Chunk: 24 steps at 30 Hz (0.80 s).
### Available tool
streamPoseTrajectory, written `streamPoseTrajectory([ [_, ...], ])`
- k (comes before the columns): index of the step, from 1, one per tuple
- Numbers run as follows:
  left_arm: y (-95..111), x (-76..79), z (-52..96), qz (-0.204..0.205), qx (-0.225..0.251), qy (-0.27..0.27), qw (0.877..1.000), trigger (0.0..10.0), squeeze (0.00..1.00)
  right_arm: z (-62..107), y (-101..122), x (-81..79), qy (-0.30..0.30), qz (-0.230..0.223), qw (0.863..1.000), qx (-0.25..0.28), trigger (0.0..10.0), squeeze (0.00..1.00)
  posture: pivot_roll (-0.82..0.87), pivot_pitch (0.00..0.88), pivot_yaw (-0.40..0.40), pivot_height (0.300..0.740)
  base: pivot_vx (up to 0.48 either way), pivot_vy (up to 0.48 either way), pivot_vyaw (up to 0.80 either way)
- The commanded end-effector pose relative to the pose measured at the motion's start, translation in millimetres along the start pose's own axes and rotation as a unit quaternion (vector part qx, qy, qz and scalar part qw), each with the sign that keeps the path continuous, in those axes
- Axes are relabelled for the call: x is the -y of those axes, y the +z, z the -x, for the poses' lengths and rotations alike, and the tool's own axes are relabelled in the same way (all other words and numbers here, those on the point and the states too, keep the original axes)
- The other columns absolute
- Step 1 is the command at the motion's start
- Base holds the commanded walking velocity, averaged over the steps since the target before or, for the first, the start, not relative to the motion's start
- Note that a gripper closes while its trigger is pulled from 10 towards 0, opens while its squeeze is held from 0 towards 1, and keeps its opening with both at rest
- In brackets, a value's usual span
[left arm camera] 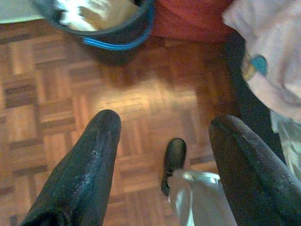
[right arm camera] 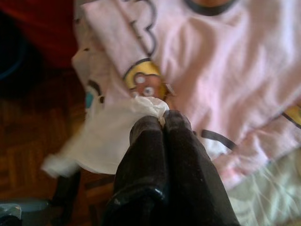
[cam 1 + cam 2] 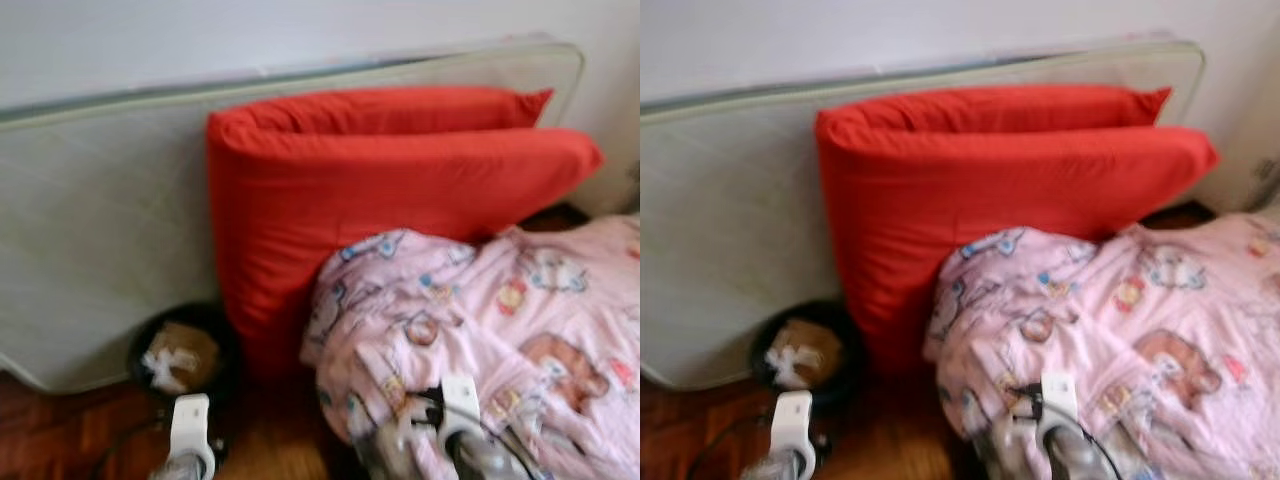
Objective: Clean up the room
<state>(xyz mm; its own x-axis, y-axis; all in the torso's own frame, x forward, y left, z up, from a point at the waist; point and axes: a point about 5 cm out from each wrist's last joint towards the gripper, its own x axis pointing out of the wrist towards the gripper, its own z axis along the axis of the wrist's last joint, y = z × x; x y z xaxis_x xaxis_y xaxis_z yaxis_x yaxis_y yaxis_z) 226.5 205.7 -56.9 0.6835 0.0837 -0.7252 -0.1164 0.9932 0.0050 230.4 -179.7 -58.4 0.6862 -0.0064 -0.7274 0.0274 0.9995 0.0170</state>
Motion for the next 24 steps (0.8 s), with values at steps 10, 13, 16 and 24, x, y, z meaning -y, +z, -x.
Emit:
streamPoseTrajectory([
  [10,-9.0,1.0,1.4,0.0,-0.015,0.003,1.0,10.0,0.0,1.9,-8.6,5.2,-0.005,-0.01,1.0,-0.016,10.0,0.0,0.08,0.0,-0.025,0.74,0.0,0.0,0.4],
  [13,-9.2,1.2,1.4,0.001,-0.015,0.003,1.0,10.0,0.0,2.0,-8.9,5.0,-0.003,-0.012,1.0,-0.017,10.0,0.0,0.08,0.0,-0.025,0.74,0.0,0.0,0.0],
  [16,-9.4,1.5,1.3,-0.001,-0.018,0.001,1.0,10.0,0.0,2.0,-9.0,5.0,-0.002,-0.013,1.0,-0.018,10.0,0.0,0.08,0.0,-0.026,0.74,0.0,0.0,0.0],
  [24,-9.9,1.6,1.4,-0.003,-0.02,0.001,1.0,10.0,0.0,2.0,-9.5,4.8,-0.002,-0.013,1.0,-0.019,10.0,0.0,0.08,0.0,-0.025,0.74,0.0,0.13,0.0],
])
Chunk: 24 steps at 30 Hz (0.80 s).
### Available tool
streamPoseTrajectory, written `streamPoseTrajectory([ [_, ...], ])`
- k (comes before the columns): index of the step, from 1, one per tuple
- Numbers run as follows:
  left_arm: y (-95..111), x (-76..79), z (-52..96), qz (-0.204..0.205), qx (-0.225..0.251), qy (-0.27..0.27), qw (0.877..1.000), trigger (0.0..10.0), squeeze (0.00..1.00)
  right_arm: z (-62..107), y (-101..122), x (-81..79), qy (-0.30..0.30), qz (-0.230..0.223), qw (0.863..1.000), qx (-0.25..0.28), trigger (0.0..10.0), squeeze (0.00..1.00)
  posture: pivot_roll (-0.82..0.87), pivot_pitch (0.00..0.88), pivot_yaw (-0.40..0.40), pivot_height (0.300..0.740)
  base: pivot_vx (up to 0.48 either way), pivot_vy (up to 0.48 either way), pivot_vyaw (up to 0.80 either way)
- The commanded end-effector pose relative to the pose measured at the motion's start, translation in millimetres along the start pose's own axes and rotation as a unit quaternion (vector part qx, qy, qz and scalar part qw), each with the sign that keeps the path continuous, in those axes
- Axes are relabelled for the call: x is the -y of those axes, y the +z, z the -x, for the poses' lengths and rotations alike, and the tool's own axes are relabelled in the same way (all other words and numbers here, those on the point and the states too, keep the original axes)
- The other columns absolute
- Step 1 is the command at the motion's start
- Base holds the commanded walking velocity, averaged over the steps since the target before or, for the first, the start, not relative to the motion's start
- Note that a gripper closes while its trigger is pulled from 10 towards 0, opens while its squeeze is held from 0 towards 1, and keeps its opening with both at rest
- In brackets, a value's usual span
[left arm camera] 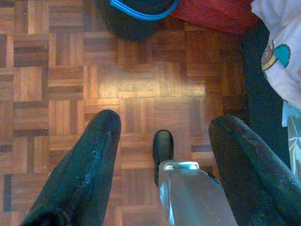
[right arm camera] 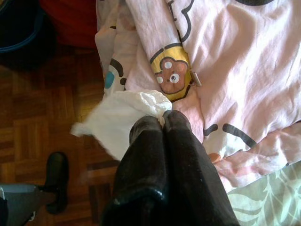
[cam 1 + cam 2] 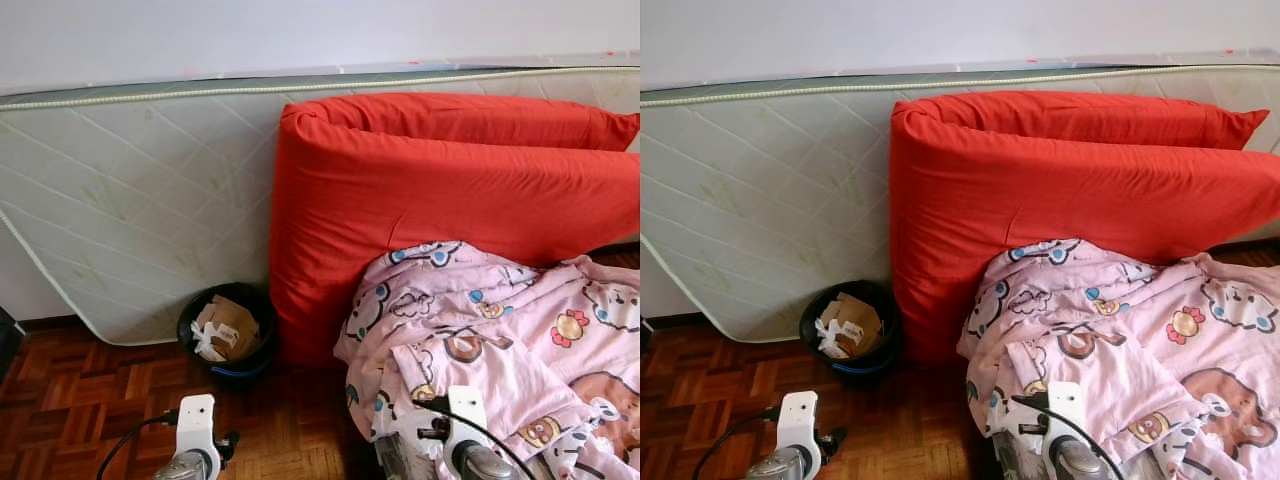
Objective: Clean up the room
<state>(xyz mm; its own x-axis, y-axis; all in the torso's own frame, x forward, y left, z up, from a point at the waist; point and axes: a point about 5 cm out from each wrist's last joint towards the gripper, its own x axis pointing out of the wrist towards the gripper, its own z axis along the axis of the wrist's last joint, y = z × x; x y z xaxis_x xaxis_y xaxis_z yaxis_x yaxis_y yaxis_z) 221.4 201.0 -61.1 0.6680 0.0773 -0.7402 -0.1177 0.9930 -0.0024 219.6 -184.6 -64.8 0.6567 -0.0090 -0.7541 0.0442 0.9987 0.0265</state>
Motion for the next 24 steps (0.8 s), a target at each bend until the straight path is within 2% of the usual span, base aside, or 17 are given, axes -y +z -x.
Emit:
streamPoseTrajectory([
  [1,-3.0,-2.6,0.6,-0.007,-0.009,0.003,1.0,10.0,0.0,-0.6,2.5,-0.5,0.0,-0.004,1.0,0.001,10.0,0.0,0.08,0.0,-0.025,0.74,0.0,0.345,0.0],
  [18,-2.6,-2.6,0.5,-0.004,-0.009,0.003,1.0,10.0,0.0,-0.7,2.7,-0.8,0.001,-0.004,1.0,0.0,10.0,0.0,0.08,0.0,-0.024,0.74,0.0,0.27,0.0],
  [21,-2.6,-2.7,0.5,-0.004,-0.008,0.003,1.0,10.0,0.0,-0.7,2.7,-1.0,0.001,-0.005,1.0,0.0,10.0,0.0,0.08,0.0,-0.025,0.74,0.0,-0.341,0.0],
  [24,-2.4,-2.8,0.4,-0.003,-0.008,0.003,1.0,10.0,0.0,-0.8,2.8,-1.1,0.002,-0.005,1.0,-0.001,10.0,0.0,0.08,0.0,-0.025,0.74,0.0,0.244,0.0],
])
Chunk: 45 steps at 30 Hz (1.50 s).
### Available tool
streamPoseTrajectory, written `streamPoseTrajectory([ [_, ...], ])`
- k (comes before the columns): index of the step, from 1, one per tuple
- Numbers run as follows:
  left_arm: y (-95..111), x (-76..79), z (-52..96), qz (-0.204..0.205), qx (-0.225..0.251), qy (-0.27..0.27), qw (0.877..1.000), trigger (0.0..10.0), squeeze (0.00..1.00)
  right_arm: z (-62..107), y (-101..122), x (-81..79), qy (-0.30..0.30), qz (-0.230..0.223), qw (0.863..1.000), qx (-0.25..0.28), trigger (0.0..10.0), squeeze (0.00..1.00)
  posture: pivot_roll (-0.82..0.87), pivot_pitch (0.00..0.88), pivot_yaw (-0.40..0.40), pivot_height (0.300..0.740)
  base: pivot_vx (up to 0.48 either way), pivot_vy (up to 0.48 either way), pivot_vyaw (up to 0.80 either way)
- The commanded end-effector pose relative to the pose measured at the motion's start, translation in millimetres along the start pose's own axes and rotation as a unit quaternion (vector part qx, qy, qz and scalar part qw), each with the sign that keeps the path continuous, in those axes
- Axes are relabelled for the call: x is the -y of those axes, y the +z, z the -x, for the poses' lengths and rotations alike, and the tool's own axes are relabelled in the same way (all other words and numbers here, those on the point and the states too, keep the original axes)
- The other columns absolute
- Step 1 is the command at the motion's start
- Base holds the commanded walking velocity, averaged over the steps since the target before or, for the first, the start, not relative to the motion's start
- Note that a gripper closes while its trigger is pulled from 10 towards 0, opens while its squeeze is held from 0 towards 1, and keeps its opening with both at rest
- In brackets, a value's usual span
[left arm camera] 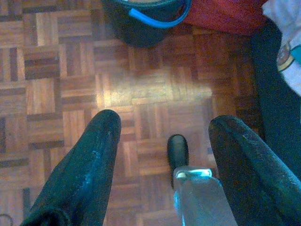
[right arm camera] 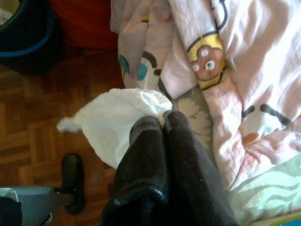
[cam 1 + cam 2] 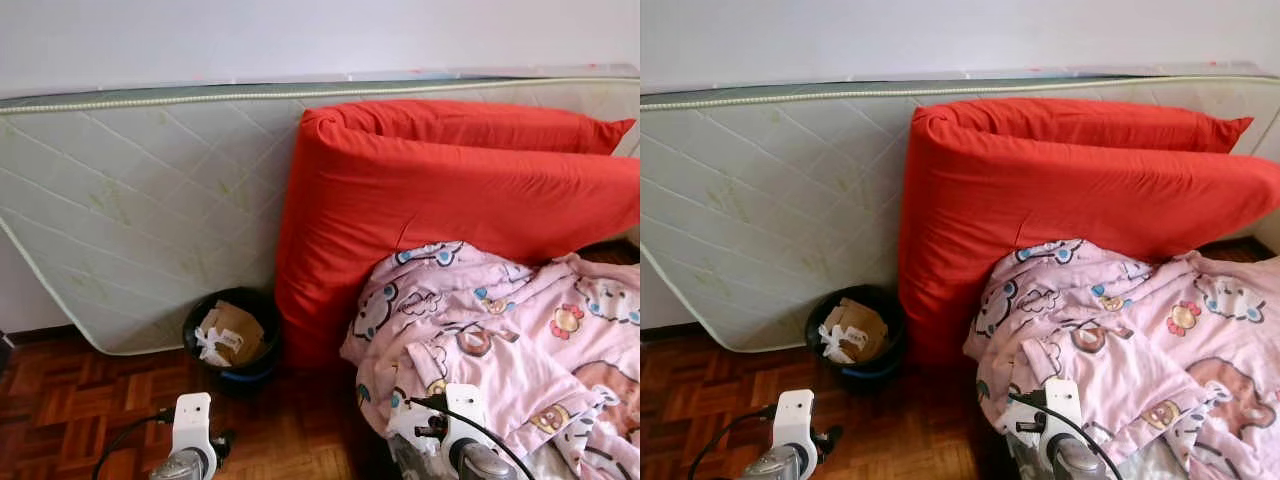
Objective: Clean up the room
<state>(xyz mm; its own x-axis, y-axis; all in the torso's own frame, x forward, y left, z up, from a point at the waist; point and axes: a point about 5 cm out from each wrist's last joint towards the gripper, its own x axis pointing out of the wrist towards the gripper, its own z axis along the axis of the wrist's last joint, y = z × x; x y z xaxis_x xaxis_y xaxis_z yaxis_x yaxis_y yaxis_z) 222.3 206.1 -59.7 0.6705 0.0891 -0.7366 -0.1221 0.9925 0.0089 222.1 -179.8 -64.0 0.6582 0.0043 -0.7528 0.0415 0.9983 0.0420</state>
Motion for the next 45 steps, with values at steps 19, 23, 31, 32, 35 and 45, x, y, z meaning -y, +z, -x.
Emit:
streamPoseTrajectory([
  [19,-4.3,2.2,0.3,0.001,-0.01,-0.002,1.0,10.0,0.0,0.2,0.5,3.6,-0.003,-0.001,1.0,-0.003,10.0,0.0,0.08,0.0,-0.025,0.74,0.0,0.14,0.0],
  [23,-4.2,2.2,0.3,0.001,-0.01,-0.002,1.0,10.0,0.0,0.2,0.6,3.6,-0.002,-0.001,1.0,-0.003,10.0,0.0,0.08,0.0,-0.026,0.74,0.0,0.0,0.0],
  [31,-4.3,2.1,0.3,0.0,-0.01,-0.002,1.0,10.0,0.0,0.2,0.7,3.5,-0.002,-0.002,1.0,-0.003,10.0,0.0,0.08,0.0,-0.025,0.74,0.0,0.099,0.0],
  [32,-4.2,2.1,0.3,0.0,-0.01,-0.002,1.0,10.0,0.0,0.2,0.7,3.4,-0.002,-0.002,1.0,-0.003,10.0,0.0,0.08,0.0,-0.025,0.74,0.0,0.0,0.0],
  [35,-4.2,2.1,0.3,-0.001,-0.011,-0.003,1.0,10.0,0.0,0.2,0.6,3.4,-0.001,-0.002,1.0,-0.003,10.0,0.0,0.08,0.0,-0.025,0.74,0.0,0.0,0.0],
  [45,-4.4,2.0,0.3,0.001,-0.011,-0.002,1.0,10.0,0.0,0.2,0.6,3.4,-0.001,-0.001,1.0,-0.003,10.0,0.0,0.08,0.0,-0.025,0.74,0.0,0.22,0.0],
])
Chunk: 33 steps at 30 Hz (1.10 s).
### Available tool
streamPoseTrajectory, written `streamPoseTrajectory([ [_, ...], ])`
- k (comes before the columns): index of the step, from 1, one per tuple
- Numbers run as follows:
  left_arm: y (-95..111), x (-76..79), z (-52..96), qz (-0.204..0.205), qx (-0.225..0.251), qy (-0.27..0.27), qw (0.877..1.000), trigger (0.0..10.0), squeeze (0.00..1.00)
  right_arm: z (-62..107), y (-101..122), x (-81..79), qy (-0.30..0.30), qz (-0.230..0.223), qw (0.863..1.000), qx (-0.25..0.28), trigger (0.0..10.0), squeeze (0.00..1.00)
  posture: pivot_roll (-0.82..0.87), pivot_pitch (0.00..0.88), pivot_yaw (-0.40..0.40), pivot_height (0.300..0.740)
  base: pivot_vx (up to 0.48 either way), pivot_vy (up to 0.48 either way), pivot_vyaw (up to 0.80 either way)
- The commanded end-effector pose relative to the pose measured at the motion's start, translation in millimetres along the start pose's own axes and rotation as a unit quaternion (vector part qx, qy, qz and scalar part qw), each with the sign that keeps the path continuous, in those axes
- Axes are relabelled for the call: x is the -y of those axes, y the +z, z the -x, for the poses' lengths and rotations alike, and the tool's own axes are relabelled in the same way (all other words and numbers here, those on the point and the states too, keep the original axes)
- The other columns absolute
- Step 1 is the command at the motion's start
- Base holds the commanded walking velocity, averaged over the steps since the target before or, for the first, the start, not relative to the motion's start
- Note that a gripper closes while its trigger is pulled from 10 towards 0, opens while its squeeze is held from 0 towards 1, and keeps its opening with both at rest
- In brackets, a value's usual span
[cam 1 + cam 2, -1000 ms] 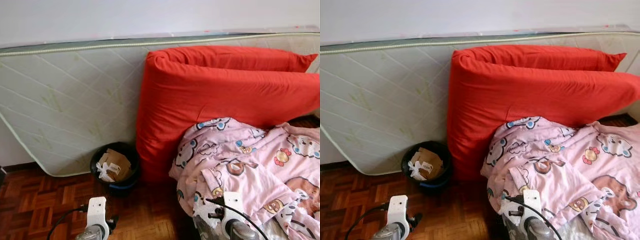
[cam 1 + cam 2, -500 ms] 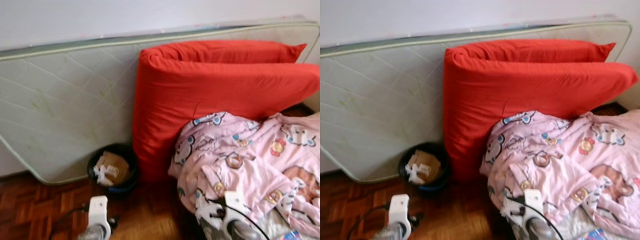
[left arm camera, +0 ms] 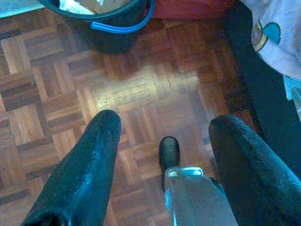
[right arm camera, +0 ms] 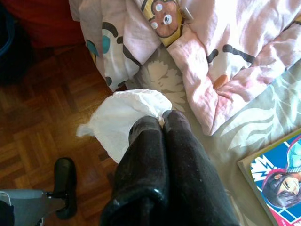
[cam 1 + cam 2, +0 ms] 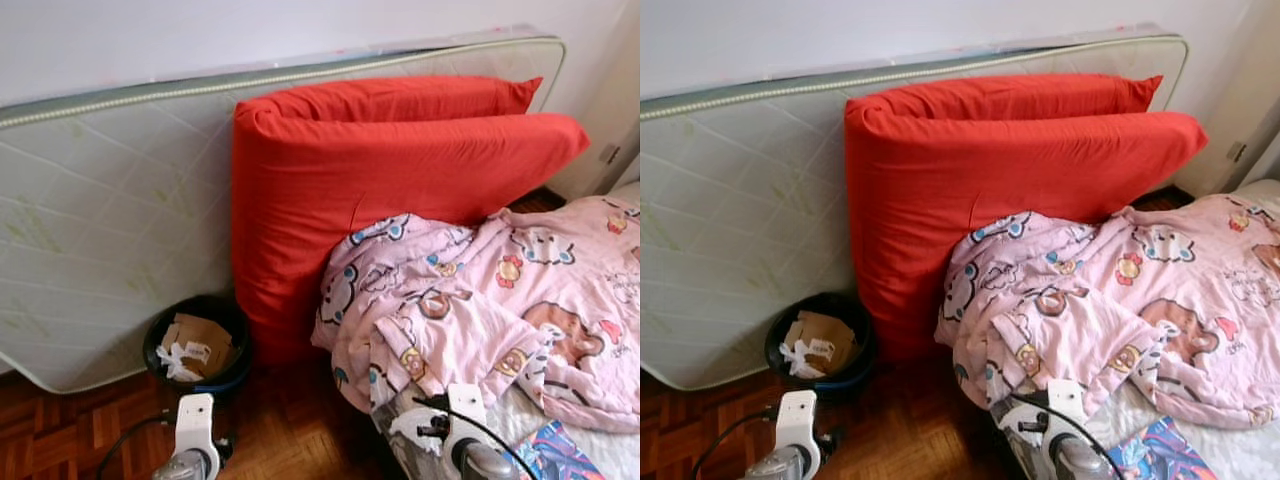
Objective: Clean up the room
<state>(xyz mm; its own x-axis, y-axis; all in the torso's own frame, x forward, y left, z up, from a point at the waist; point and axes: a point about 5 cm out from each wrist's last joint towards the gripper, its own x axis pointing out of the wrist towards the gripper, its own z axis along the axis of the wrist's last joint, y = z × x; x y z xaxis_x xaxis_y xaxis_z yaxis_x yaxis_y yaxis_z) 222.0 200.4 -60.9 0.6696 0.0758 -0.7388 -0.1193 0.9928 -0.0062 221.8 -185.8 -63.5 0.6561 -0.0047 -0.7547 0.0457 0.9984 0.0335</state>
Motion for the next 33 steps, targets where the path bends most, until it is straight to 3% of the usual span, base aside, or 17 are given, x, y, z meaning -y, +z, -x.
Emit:
streamPoseTrajectory([
  [1,-2.9,-3.7,0.6,-0.003,-0.009,0.005,1.0,10.0,0.0,-0.4,0.1,-2.6,0.003,-0.003,1.0,-0.002,10.0,0.0,0.08,0.0,-0.025,0.74,0.0,0.48,0.0],
  [33,-2.7,-3.6,0.5,-0.003,-0.009,0.003,1.0,10.0,0.0,-0.5,0.1,-3.0,0.007,-0.002,1.0,-0.004,10.0,0.0,0.08,0.0,-0.026,0.74,0.0,0.48,0.0],
])
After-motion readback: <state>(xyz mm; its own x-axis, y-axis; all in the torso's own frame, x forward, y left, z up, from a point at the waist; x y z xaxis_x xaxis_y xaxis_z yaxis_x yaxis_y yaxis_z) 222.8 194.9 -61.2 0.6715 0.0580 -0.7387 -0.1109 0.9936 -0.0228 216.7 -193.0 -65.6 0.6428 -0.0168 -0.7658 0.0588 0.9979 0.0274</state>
